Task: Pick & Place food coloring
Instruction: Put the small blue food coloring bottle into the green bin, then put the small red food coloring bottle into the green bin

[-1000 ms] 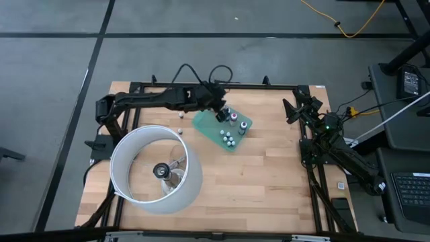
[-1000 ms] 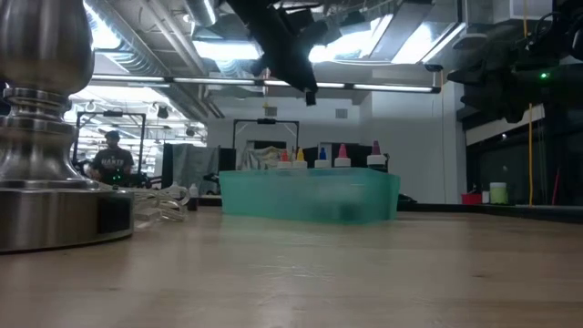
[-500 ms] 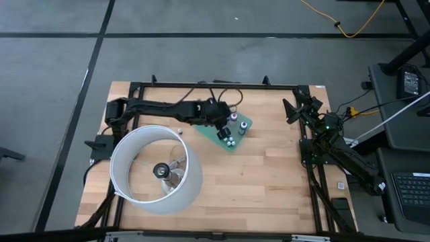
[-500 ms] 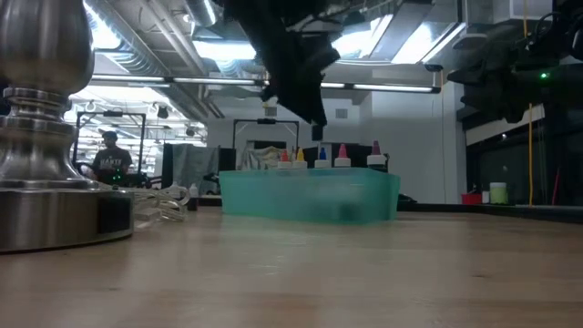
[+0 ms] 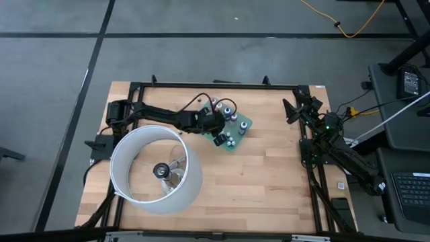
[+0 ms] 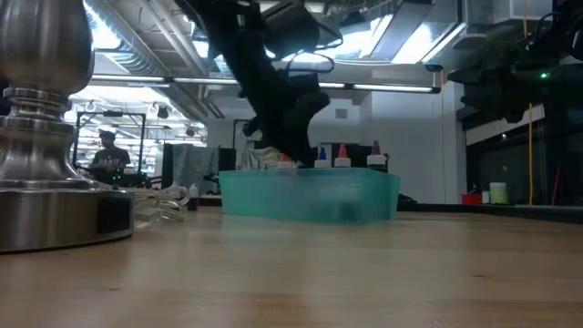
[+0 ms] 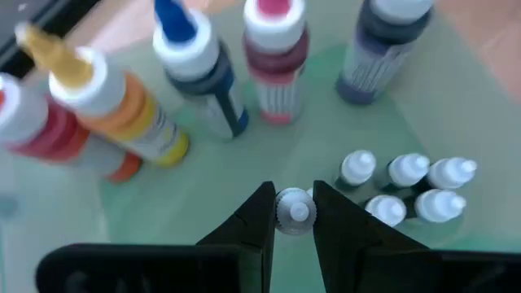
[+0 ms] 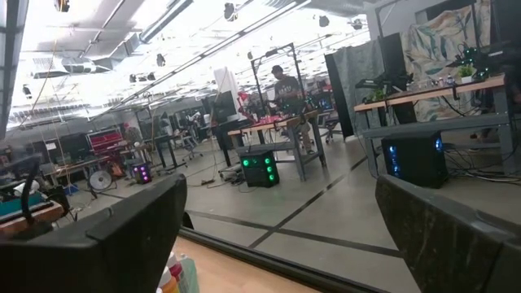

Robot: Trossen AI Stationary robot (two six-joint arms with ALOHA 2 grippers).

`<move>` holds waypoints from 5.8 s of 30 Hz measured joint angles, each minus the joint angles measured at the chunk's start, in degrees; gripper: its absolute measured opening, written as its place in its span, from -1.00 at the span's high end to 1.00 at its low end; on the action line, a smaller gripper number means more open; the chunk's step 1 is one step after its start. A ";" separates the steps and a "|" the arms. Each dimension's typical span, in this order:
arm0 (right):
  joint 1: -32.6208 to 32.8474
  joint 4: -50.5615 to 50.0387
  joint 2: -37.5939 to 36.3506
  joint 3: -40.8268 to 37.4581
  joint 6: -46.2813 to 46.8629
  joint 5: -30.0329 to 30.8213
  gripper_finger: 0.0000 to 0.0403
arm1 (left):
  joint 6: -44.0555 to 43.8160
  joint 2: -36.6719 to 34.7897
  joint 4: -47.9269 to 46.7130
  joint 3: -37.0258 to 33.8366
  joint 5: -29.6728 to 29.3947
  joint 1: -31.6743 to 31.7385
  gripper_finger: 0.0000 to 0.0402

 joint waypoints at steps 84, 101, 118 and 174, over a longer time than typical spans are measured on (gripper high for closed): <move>-0.01 -0.02 0.00 0.00 -0.01 0.00 -0.98 | -28.24 -5.42 -10.61 15.81 0.81 21.40 -0.14; -0.01 -0.07 0.00 -0.02 0.00 0.00 -0.98 | -29.17 0.20 -24.85 15.79 -0.19 27.66 -0.11; -0.01 -0.07 -0.02 0.01 0.00 0.00 -0.98 | -28.77 13.43 -37.14 27.29 -2.78 26.58 -0.11; 0.00 -0.09 -0.02 -0.01 0.00 0.00 -0.98 | -38.43 19.52 -38.20 27.20 6.70 29.42 0.48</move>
